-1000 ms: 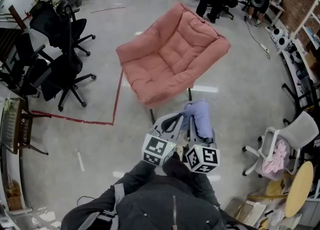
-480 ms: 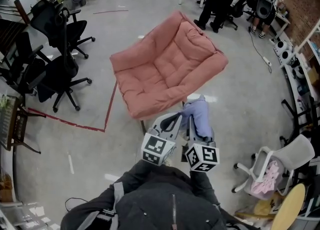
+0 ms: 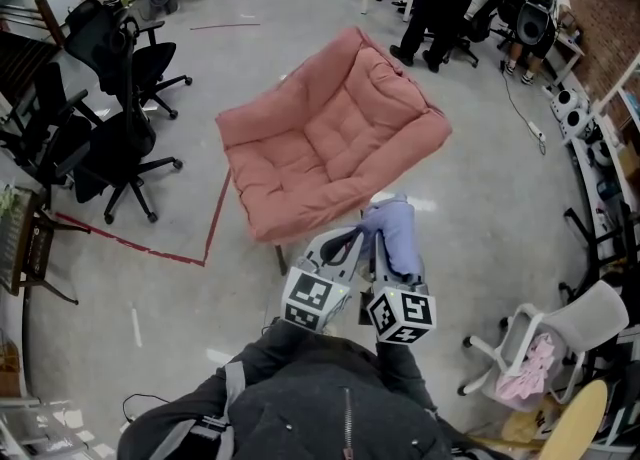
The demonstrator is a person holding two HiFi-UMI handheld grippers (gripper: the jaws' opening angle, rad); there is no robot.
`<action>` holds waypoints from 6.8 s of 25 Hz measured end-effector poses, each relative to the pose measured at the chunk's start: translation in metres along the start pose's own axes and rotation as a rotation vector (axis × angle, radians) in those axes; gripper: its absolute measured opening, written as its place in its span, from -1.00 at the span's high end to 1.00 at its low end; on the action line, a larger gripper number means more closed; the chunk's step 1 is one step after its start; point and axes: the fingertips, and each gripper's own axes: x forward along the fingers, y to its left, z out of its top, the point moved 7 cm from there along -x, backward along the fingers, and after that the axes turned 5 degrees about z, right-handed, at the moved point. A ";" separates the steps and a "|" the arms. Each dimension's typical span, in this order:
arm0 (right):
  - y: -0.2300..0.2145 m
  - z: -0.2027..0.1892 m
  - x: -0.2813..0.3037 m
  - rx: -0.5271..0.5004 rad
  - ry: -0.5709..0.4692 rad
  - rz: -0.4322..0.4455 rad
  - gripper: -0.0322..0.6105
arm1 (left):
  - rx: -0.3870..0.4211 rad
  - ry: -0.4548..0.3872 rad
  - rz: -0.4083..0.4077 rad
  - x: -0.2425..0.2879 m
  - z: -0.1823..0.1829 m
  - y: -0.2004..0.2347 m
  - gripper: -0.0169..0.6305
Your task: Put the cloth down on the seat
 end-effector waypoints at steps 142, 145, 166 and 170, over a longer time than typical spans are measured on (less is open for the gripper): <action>-0.445 0.072 0.453 0.266 0.337 0.369 0.27 | -0.119 0.101 0.378 0.556 0.034 0.146 0.93; -0.450 0.071 0.448 0.265 0.340 0.348 0.16 | -0.110 0.106 0.377 0.556 0.033 0.145 0.93; -0.467 0.098 0.405 0.150 0.226 0.205 0.10 | -0.116 0.097 0.357 0.555 0.036 0.147 0.93; -0.467 0.102 0.398 0.145 0.202 0.171 0.10 | -0.129 0.087 0.342 0.552 0.039 0.148 0.93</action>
